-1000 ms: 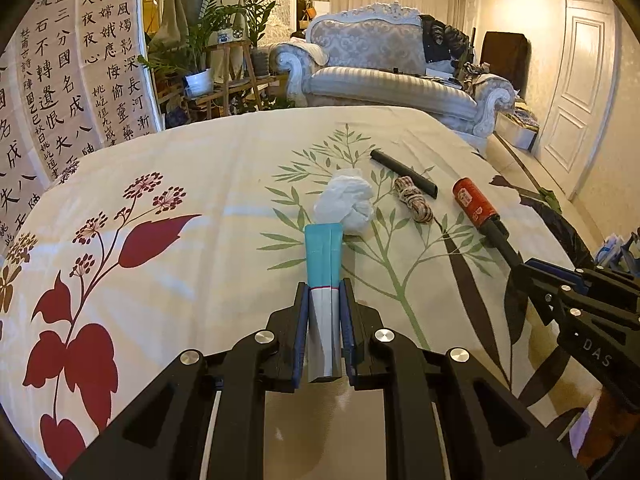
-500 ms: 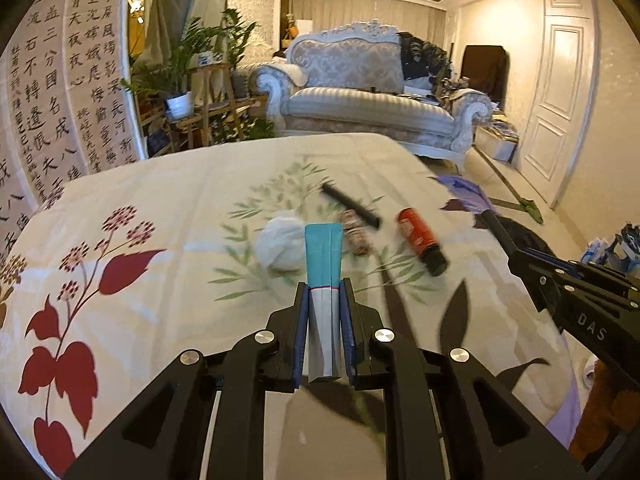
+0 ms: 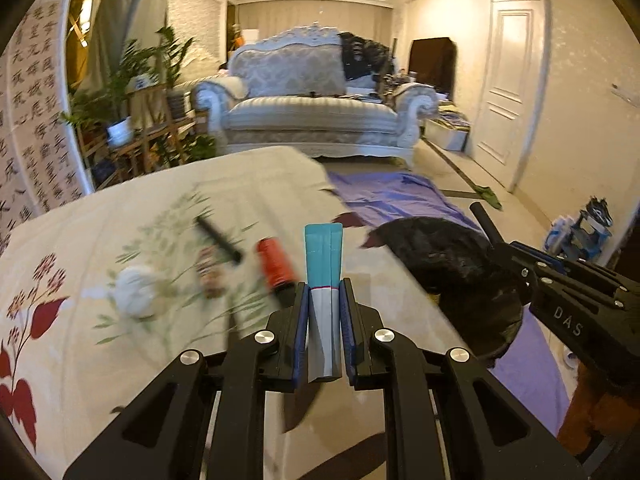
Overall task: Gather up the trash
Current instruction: 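Carry both tubes over the black bin and open both grippers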
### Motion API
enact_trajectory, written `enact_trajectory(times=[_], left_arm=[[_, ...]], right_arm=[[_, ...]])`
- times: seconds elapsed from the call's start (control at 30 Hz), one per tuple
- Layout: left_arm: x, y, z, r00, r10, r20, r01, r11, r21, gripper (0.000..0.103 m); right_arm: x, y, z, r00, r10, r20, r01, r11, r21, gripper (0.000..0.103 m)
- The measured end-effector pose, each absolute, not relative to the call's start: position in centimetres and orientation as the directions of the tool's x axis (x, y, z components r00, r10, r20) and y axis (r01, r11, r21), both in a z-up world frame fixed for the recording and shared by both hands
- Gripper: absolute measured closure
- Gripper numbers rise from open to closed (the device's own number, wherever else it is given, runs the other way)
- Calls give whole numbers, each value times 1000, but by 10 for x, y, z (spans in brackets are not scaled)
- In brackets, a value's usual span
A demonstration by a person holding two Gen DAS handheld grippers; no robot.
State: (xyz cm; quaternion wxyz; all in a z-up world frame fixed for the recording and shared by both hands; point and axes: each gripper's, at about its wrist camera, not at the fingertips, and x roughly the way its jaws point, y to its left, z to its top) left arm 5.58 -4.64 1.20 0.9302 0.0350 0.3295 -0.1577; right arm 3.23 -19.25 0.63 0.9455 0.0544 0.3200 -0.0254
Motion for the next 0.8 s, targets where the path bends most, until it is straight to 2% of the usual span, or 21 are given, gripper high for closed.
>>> enact_trajectory(times=[0.27,0.8], left_arm=[[66,-96,10,723,-311,-617,386,922,-11,87],[97,-156,-11,689,-300,-660,430,902,39,87]], right_arm=[[39,-233,-2,793,-62,-606,157,982,106,89],[62,-277,-26,776,-77,-626,207,969,137,89]])
